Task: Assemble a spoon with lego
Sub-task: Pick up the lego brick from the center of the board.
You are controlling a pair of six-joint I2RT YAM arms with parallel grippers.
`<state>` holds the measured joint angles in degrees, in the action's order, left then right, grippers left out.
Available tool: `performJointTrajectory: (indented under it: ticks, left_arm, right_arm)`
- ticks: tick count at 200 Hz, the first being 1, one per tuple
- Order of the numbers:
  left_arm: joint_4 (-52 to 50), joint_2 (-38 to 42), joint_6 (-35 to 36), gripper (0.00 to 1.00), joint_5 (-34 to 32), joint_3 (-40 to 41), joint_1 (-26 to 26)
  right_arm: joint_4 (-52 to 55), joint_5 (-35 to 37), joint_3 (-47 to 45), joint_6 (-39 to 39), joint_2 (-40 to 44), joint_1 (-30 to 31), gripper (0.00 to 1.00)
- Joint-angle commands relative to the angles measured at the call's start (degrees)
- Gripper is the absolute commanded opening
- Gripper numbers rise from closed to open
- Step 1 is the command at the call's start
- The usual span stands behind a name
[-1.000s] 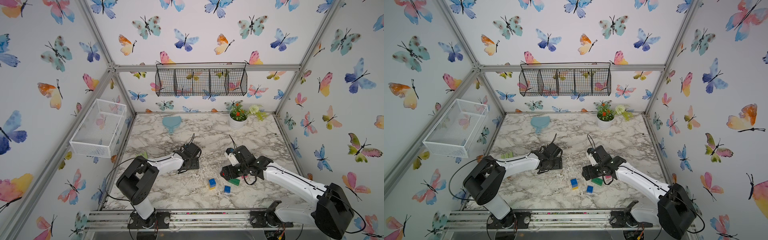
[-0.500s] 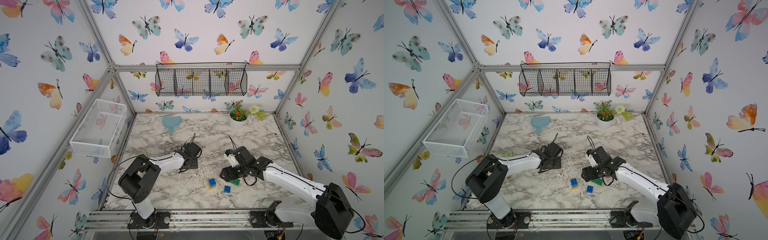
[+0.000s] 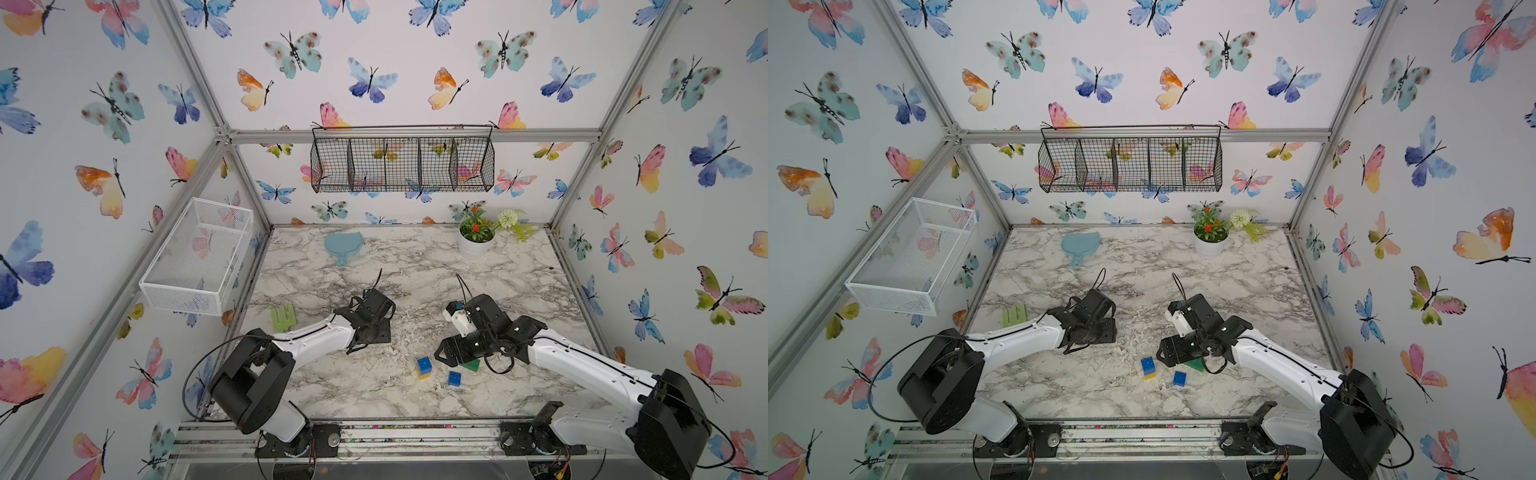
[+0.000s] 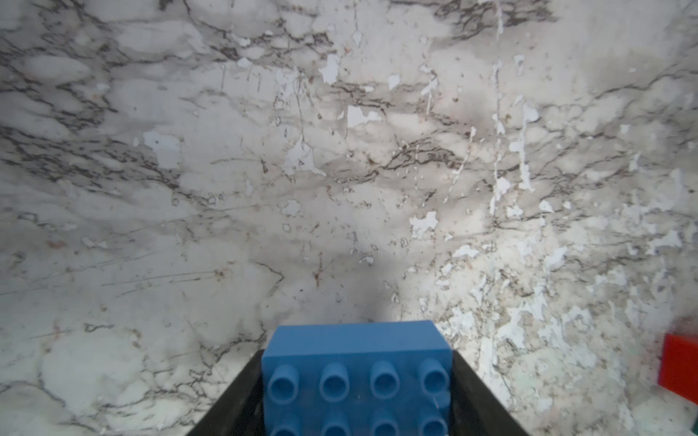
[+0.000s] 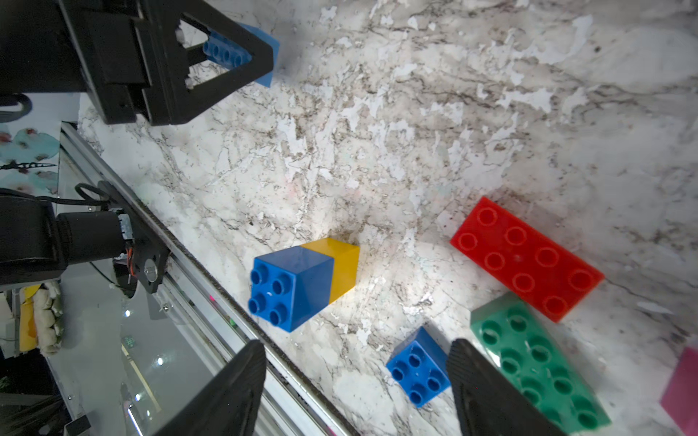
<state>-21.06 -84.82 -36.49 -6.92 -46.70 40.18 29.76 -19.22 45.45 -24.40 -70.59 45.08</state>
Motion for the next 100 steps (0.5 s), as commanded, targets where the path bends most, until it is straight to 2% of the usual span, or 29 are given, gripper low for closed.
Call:
performJointTrajectory:
  ticks: [1, 59, 100]
  left_arm:
    - [-2.02, 4.66, 0.72, 0.49, 1.98, 0.77, -0.20]
    - [-6.81, 14.88, 0.63, 0.49, 1.83, 2.00, -0.02]
    - [-7.94, 18.71, 0.62, 0.49, 1.72, 3.18, -0.04]
  right_arm:
    - [2.58, 3.39, 4.21, -2.31, -2.45, 4.10, 0.78]
    - [8.32, 12.34, 11.72, -7.87, -10.42, 12.44, 0.76]
    - [8.56, 14.24, 13.65, -10.02, -14.66, 15.55, 0.74]
